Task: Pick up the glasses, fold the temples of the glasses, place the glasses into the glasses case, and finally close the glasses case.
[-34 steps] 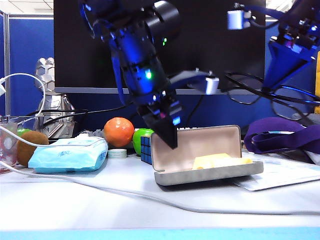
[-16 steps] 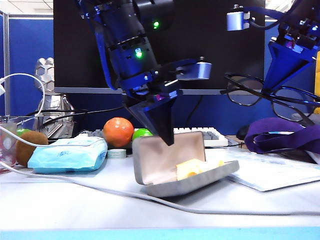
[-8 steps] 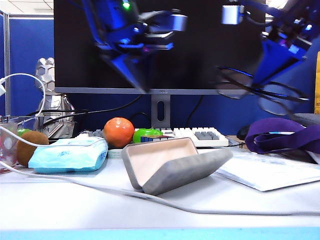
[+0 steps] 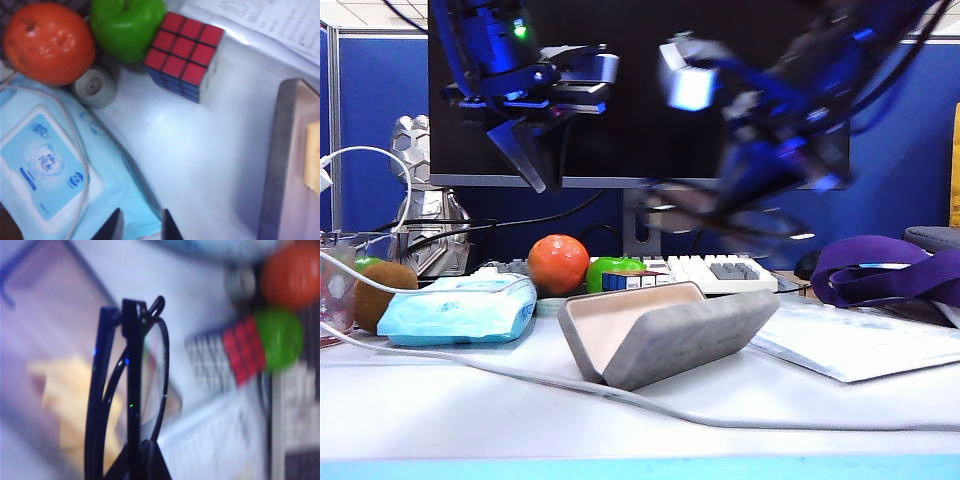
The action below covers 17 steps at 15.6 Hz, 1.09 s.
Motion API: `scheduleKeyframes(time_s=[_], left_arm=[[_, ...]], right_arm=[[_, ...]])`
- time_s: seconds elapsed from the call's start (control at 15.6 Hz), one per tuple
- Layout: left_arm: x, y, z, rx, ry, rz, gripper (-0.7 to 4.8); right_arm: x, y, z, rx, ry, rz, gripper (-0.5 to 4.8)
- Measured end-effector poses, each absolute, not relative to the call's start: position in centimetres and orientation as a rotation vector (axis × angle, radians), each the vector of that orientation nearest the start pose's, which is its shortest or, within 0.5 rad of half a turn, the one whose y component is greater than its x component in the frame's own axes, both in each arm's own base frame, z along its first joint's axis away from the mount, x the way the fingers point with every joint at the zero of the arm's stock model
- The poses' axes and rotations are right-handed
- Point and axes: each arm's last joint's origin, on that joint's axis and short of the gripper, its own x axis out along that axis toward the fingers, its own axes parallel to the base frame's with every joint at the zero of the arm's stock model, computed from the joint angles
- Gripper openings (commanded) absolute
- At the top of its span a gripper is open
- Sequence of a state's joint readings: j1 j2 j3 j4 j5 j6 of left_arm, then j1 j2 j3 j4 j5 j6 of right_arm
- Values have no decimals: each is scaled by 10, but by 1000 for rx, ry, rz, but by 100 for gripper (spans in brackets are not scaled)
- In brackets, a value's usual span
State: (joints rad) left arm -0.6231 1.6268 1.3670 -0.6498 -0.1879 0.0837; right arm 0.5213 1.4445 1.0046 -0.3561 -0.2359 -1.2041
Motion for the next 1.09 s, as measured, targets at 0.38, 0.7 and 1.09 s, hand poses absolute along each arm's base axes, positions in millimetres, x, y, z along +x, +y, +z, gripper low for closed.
scheduleKeyframes(time_s=[0.38, 0.7, 1.09], left_arm=[[290, -190, 286, 380, 846, -473, 110], [290, -190, 286, 379, 846, -474, 110], [290, -190, 286, 379, 847, -474, 110]], right_arm=[[263, 194, 208, -1370, 250, 1206, -5], [266, 194, 195, -1435, 296, 1214, -5], [262, 192, 193, -1479, 345, 1229, -5]])
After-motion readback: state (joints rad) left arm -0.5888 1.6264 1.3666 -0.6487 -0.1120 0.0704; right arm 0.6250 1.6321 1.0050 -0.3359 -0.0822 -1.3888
